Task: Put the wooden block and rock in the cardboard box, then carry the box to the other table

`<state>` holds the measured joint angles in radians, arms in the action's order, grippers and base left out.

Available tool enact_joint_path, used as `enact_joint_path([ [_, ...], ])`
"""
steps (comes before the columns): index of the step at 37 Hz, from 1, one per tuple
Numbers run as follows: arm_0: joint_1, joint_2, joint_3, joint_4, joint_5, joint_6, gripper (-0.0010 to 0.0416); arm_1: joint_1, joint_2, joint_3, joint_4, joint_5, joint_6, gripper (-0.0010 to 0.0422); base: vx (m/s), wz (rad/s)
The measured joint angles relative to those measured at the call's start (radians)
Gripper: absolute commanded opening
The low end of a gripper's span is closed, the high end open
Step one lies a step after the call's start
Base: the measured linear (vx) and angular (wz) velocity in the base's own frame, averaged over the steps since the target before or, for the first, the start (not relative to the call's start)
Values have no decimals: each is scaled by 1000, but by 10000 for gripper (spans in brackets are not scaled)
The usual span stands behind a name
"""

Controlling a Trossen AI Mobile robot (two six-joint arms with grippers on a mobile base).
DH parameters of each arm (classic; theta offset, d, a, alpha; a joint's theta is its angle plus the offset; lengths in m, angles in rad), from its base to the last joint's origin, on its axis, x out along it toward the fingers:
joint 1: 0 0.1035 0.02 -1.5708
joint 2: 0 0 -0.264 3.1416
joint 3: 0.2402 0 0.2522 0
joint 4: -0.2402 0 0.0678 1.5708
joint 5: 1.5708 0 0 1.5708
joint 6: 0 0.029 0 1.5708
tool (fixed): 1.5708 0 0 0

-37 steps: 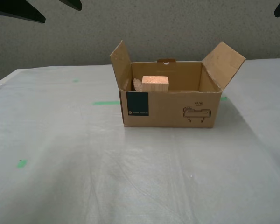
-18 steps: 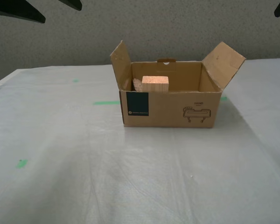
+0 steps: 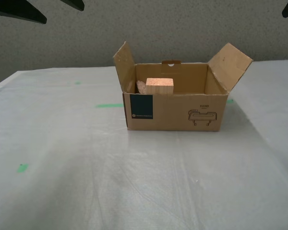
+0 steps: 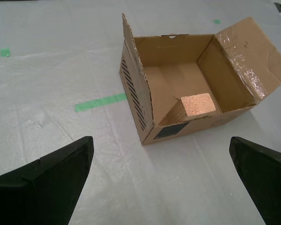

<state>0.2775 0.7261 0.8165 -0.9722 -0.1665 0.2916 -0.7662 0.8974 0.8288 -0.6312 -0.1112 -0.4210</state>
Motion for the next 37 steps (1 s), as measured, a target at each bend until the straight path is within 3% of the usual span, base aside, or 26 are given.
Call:
enact_joint_path([
  [37, 0, 0, 0, 0, 0, 0, 393, 0, 0, 0, 0, 0, 0, 398, 0, 0],
])
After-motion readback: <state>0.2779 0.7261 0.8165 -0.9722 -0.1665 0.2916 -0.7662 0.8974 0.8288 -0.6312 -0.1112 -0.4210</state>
